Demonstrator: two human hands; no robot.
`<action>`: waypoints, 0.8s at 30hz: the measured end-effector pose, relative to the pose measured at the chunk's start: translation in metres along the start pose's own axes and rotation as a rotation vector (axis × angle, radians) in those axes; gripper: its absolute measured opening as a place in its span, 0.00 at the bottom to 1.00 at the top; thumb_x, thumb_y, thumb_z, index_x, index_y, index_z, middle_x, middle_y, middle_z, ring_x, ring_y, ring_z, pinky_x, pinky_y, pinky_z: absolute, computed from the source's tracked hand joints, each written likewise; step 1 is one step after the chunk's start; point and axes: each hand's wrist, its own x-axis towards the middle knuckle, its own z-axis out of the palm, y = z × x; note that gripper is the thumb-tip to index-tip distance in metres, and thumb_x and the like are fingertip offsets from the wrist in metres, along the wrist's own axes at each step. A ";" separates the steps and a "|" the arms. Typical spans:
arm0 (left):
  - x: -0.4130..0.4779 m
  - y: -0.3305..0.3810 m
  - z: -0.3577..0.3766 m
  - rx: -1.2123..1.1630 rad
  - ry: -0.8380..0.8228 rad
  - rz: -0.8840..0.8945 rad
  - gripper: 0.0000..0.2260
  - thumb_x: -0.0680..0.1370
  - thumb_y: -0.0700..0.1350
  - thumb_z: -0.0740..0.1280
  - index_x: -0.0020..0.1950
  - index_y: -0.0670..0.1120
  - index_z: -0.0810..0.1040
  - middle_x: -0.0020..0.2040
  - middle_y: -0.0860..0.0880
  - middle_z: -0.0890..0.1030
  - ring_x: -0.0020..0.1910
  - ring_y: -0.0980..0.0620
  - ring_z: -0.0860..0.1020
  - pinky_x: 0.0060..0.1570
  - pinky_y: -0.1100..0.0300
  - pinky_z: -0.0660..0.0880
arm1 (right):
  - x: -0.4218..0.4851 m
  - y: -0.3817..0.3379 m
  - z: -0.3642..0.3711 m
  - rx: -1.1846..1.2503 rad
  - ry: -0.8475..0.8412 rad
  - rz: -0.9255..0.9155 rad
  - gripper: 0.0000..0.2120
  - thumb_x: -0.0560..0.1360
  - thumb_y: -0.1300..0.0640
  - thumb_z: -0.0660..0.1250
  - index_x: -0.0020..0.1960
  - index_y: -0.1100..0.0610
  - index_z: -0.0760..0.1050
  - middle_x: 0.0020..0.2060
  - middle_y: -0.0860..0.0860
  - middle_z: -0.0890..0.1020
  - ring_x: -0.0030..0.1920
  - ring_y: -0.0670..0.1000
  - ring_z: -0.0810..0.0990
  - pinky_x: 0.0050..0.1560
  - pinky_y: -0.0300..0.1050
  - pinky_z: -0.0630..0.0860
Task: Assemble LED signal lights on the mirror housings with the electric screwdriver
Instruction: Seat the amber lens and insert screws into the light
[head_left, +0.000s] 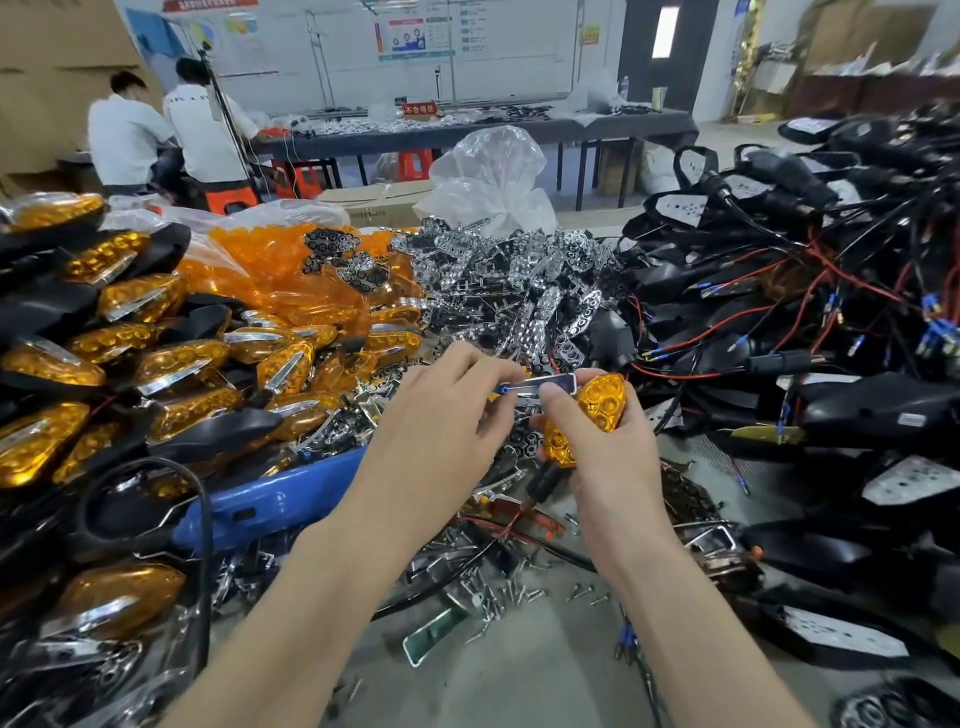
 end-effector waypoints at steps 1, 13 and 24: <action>-0.001 0.001 -0.001 0.008 -0.004 0.008 0.10 0.81 0.47 0.63 0.59 0.49 0.79 0.51 0.55 0.75 0.42 0.58 0.70 0.52 0.58 0.71 | 0.000 0.000 0.000 -0.008 -0.005 -0.008 0.11 0.75 0.54 0.77 0.44 0.38 0.80 0.39 0.45 0.84 0.43 0.49 0.86 0.48 0.52 0.78; -0.007 0.010 0.006 -0.271 0.092 -0.029 0.10 0.79 0.47 0.66 0.60 0.50 0.79 0.50 0.55 0.76 0.49 0.62 0.75 0.47 0.69 0.73 | 0.001 0.005 0.003 -0.036 0.024 -0.031 0.07 0.69 0.47 0.75 0.46 0.40 0.81 0.36 0.44 0.81 0.37 0.44 0.79 0.43 0.42 0.76; -0.010 0.006 0.024 -0.472 0.032 -0.063 0.10 0.80 0.42 0.69 0.60 0.52 0.81 0.58 0.61 0.78 0.60 0.59 0.77 0.60 0.68 0.71 | 0.002 0.011 0.001 0.064 -0.002 0.154 0.09 0.69 0.48 0.73 0.49 0.46 0.82 0.42 0.49 0.84 0.43 0.50 0.79 0.44 0.50 0.75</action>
